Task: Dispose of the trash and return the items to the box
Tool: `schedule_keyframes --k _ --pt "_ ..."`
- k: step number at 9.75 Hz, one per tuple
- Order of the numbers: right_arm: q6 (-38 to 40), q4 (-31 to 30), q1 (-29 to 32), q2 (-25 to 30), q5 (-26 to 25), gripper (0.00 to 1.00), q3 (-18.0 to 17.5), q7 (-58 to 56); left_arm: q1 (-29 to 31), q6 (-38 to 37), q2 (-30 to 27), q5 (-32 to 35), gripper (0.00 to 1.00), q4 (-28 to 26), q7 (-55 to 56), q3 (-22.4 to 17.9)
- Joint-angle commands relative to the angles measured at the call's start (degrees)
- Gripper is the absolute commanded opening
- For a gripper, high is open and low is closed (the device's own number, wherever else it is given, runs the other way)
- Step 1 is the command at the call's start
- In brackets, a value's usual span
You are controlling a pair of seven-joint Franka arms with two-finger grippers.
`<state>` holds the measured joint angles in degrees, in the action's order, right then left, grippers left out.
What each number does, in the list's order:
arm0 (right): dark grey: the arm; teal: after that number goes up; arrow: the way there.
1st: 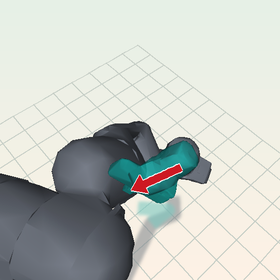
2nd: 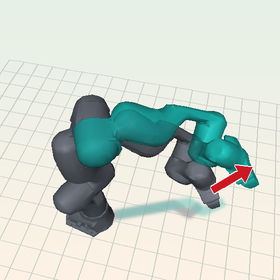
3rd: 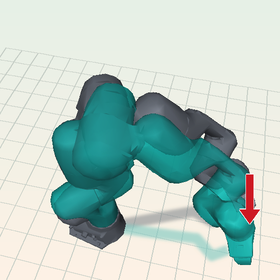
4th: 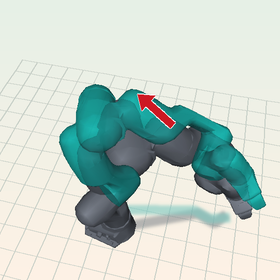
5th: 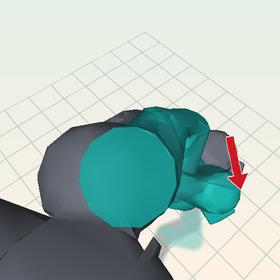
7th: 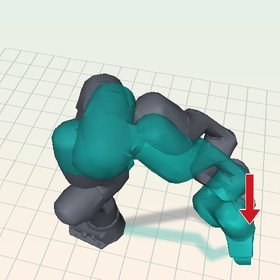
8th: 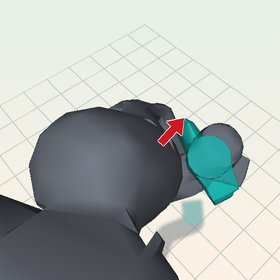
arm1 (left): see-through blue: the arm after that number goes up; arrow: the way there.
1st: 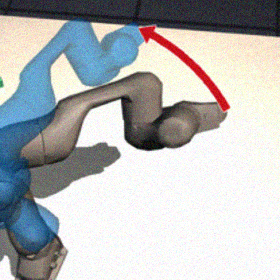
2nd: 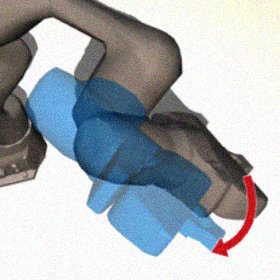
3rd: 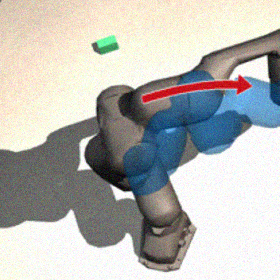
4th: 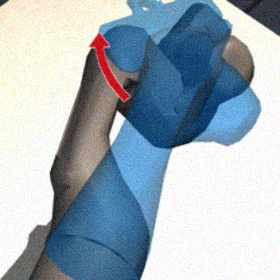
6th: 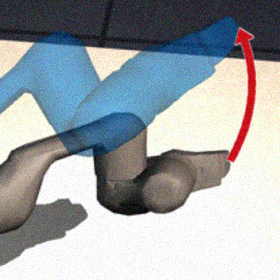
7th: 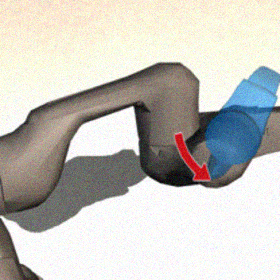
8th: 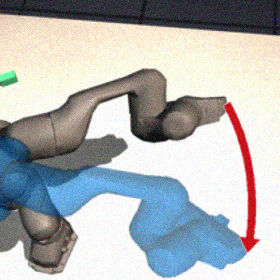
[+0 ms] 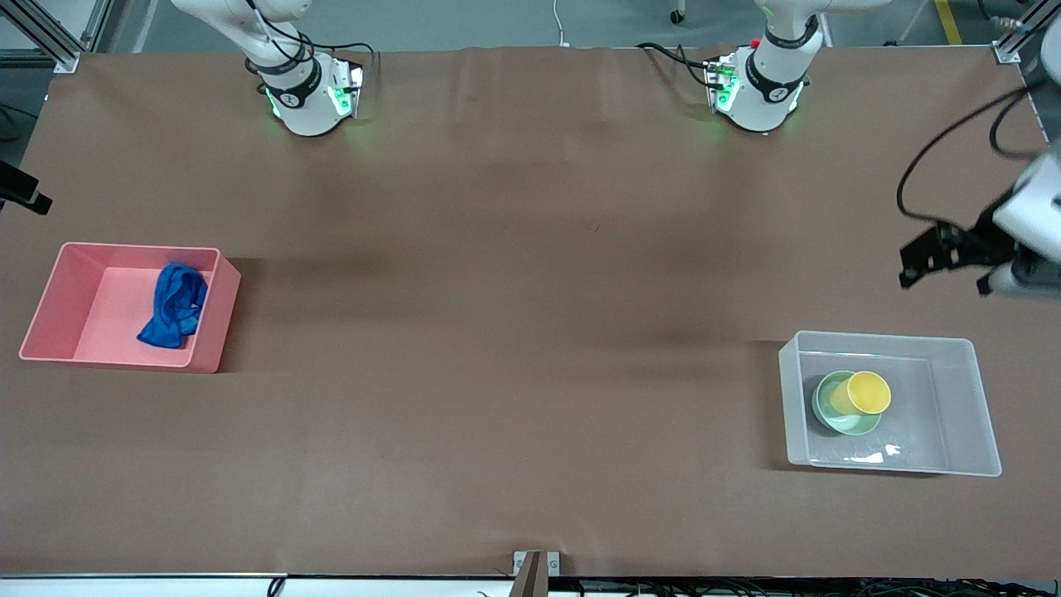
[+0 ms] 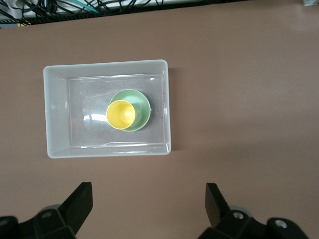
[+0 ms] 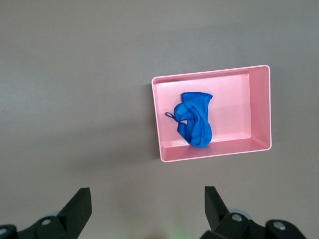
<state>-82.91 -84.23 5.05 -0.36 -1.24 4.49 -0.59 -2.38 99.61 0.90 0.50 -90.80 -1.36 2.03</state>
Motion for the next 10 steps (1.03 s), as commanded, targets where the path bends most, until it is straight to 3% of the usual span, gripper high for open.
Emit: schedule_keyframes --k 1,2,3,10 --pt "-0.24 -0.06 0.31 0.27 0.28 1.00 -0.19 -0.38 0.27 -7.72 -2.56 0.29 1.00 0.60 3.20 0.43" --pt "-0.06 -0.06 0.31 0.27 0.28 1.00 -0.19 -0.38 0.27 -14.20 -1.78 0.20 1.00 4.98 3.38 0.61" --pt "0.03 -0.06 0.31 0.27 0.28 1.00 -0.19 -0.38 0.18 -15.57 -1.69 0.20 1.00 6.50 3.30 0.69" --pt "0.20 -0.06 0.31 0.27 0.28 1.00 -0.19 -0.38 -2.63 -15.76 -1.07 -1.03 1.00 5.73 3.47 -1.85"
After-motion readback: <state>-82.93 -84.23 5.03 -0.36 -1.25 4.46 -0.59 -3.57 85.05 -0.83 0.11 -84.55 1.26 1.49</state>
